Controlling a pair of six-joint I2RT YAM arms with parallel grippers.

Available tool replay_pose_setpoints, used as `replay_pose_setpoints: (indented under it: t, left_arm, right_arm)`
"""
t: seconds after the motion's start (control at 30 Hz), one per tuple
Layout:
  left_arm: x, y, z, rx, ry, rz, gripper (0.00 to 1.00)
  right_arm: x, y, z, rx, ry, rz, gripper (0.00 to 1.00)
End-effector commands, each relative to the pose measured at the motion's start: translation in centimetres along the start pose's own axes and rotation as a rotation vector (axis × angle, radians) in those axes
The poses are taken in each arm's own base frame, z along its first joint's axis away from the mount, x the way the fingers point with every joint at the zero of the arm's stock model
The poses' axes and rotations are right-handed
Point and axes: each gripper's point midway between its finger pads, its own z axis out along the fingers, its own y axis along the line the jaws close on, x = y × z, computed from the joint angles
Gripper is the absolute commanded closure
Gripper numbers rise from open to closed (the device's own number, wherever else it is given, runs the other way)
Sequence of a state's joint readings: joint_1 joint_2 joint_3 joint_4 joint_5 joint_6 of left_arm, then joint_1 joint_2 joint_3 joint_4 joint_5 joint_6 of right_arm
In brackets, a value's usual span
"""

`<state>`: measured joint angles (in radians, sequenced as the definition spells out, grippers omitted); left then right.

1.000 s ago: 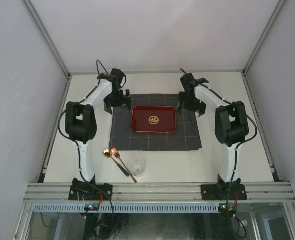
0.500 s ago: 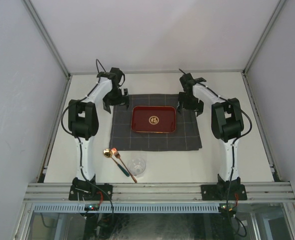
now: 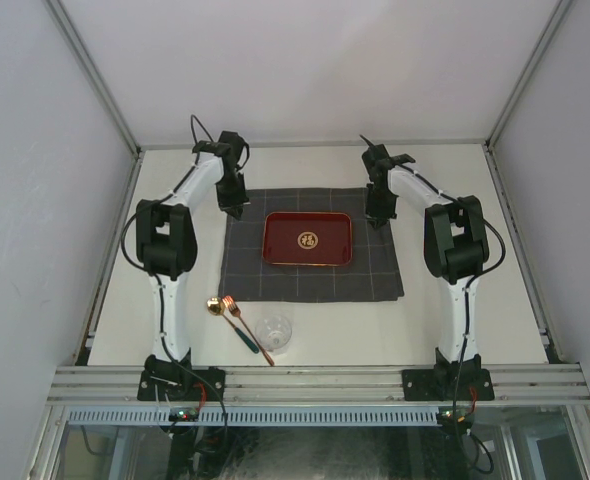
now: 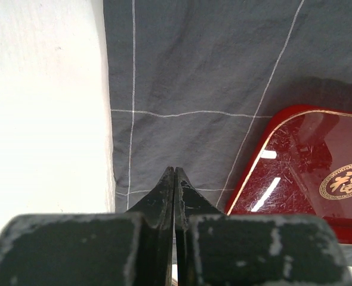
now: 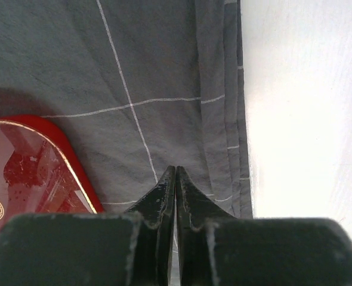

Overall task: Set the dinner table for one person
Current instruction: Move the napkin to the center of the board.

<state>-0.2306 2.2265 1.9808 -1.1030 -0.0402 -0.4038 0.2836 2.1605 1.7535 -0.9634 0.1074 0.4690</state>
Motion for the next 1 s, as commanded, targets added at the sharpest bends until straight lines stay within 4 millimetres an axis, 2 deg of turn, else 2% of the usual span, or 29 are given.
replay_pose_setpoints:
  t: [0.0,0.43,0.67,0.97]
  left_arm:
    - [-0.6,-0.3,-0.1,0.023,-0.008,0.005,1.00]
    - [1.6,-0.1,3.6,0.008,0.096,-0.004,1.00]
    - [2.0,-0.4,4.4,0.019,0.129,-0.009,1.00]
    - [1.9,-0.8,5.4,0.022,0.164,-0.008,1.00]
  right_arm:
    - [-1.7,0.9,-0.8,-0.049,-0.051,0.000,1.00]
    - [-0.9,1.5,1.8,-0.072,0.006,-0.006,1.00]
    - [-0.9,1.3,2.6,-0.075,0.021,0.003,1.00]
    - [-1.3,0.3,2.7,-0.074,0.021,0.019,1.00]
